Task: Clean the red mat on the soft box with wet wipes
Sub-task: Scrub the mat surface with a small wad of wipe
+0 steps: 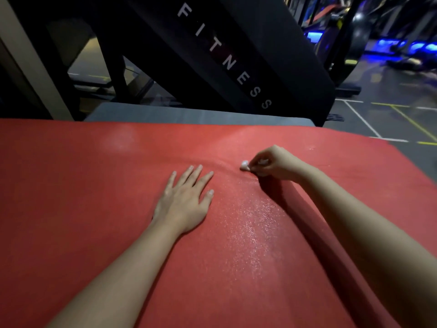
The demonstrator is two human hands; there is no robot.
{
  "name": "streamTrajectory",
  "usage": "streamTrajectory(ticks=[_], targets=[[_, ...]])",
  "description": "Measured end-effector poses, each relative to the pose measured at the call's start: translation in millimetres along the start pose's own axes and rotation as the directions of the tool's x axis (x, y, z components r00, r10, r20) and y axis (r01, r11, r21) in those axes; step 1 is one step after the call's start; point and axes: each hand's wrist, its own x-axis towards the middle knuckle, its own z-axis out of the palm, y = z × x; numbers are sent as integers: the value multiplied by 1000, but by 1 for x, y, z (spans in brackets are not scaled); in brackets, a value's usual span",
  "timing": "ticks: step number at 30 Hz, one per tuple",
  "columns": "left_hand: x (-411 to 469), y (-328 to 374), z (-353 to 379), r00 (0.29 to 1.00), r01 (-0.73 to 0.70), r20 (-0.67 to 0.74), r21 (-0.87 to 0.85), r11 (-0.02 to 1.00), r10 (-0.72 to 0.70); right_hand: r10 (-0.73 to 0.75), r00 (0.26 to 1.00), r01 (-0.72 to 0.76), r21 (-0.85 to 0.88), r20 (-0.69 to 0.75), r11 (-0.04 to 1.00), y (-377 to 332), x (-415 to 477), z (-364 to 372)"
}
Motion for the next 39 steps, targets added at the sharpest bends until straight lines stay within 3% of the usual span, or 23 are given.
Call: streamTrajectory(ticks=[3,6,10,14,17,19,22,24,29,34,39], targets=[[1,1,1,1000,0,-2,-2,1000,0,-52,998,56,-95,39,994,-6,-24,6],[1,0,1,1000,-2,3,-13,1000,2,-82,992,67,-154,-94,986,-8,-22,17],[2,-1,1,1000,-2,2,-18,1000,2,31,985,-45,-77,-171,996,-10,-28,23],[2,-1,2,1000,-8,-12,-19,1000,8,54,999,-54,1,0,999,-25,-89,24],[1,-1,3,1000,-8,-19,-33,999,7,11,996,-7,-37,93,999,-34,-138,32],[1,-1,1,1000,-11,-25,-52,999,10,-29,999,30,-101,13,994,-35,-146,39],[-2,2,-4,1000,-20,-12,-51,999,19,22,985,-36,-81,-172,996,-38,-137,46],[-11,6,-9,998,-16,-58,-100,995,10,18,981,-30,-59,-194,998,-43,-135,51],[-38,22,-19,967,-94,-242,-31,995,84,-32,998,27,-93,-58,995,-59,-184,46],[-82,45,-29,960,-105,-276,-163,981,57,-63,995,66,-42,71,997,-65,-244,47],[-124,48,-31,977,-100,-200,-98,990,79,59,986,-54,36,-153,998,-73,-234,54]])
